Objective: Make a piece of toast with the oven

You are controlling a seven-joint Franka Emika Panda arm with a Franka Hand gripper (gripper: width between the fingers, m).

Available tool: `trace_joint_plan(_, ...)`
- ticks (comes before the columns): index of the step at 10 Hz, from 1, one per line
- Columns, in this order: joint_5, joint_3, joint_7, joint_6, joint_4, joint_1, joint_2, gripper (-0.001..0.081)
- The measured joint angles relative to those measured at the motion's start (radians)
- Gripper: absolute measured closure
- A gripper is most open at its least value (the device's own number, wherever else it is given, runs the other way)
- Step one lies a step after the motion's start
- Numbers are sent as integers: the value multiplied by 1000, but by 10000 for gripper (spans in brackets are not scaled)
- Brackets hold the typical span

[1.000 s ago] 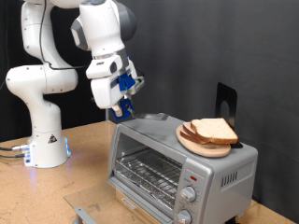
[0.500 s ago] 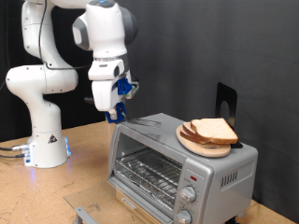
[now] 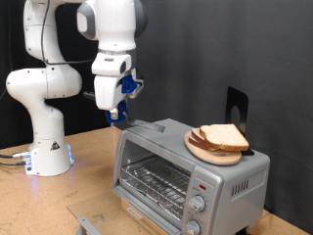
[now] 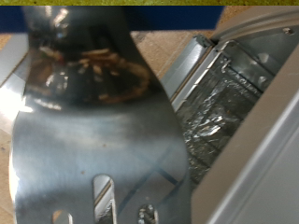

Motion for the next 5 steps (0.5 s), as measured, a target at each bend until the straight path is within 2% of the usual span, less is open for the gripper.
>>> trace_joint_plan(3,-1,-9,39,5,79,-21,81,315)
trace_joint_plan(5,-1,-8,73,18,136,-22,146,315)
